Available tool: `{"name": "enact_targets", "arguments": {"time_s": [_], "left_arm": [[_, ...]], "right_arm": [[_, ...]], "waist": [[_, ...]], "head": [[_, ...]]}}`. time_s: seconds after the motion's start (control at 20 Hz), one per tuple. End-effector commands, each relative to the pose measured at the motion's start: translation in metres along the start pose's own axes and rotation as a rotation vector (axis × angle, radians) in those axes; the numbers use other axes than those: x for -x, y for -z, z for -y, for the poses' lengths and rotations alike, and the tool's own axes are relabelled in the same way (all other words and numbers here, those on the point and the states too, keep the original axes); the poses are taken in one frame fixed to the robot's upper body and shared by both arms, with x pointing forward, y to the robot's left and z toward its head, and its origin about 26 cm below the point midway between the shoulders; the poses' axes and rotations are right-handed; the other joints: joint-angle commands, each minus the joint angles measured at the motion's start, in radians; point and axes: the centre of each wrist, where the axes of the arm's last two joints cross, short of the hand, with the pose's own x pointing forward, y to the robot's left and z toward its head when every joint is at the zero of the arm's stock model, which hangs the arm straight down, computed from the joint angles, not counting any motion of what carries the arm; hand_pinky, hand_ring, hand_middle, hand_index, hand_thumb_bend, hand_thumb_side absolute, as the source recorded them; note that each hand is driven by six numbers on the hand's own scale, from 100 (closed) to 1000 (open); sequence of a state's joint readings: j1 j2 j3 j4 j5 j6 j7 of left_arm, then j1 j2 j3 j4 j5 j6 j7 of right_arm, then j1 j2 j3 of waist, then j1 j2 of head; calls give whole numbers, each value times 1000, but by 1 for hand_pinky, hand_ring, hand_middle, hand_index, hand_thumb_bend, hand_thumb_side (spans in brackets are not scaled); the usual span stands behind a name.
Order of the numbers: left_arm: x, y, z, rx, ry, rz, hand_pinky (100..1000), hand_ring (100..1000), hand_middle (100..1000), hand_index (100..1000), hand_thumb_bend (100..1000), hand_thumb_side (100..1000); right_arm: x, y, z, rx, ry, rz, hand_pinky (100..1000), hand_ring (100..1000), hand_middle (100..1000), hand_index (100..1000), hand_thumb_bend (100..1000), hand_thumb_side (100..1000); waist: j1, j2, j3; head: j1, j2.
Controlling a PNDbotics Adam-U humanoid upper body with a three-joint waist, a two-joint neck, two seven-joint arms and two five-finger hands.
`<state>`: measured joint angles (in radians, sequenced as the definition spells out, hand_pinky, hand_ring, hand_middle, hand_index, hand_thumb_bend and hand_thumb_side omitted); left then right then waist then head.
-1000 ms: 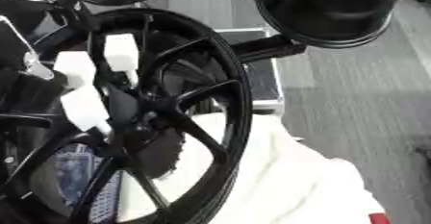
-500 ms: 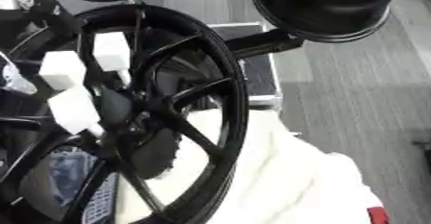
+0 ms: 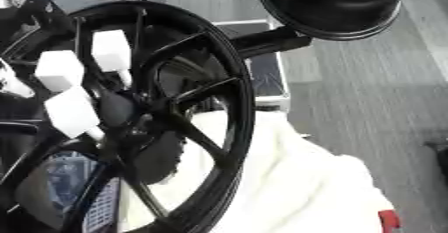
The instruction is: Pull the pin out of the wheel hub.
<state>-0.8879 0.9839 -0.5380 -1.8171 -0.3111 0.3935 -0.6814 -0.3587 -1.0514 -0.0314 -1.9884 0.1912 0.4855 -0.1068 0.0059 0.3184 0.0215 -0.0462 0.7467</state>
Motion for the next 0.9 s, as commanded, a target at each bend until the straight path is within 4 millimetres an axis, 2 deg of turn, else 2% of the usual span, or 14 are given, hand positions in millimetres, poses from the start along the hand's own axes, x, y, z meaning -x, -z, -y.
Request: {"name": "enact_targets", "arguments": {"time_s": [0.05,0.55,0.7,0.9], "left_arm": [[5,-6,-7,-19,-15,-29,778,735,664,813,763,284],[14,-2,-5,-63,-86,-70,739,676,604,762,655,285],[15,-2,-4,-61,-95,-71,733,667,595,750,656,284],[15,-1,-3,-52,-99,-62,726,657,594,747,656,236]], "right_arm": [[-3,1,10,34,-17,9,841,674,587,743,100,401],[-2,0,9,44,-11,0,840,672,585,742,100,406],[-2,0,9,48,-10,-1,840,671,585,741,100,406],[-2,0,8,52,-6,-3,839,670,584,741,100,410]], "waist": [[-1,-19,0],[2,-12,-2],[2,-11,-2],[2,-11,-3]], "head": [[-5,5],[-12,5],[-11,3],[-12,2]]}}
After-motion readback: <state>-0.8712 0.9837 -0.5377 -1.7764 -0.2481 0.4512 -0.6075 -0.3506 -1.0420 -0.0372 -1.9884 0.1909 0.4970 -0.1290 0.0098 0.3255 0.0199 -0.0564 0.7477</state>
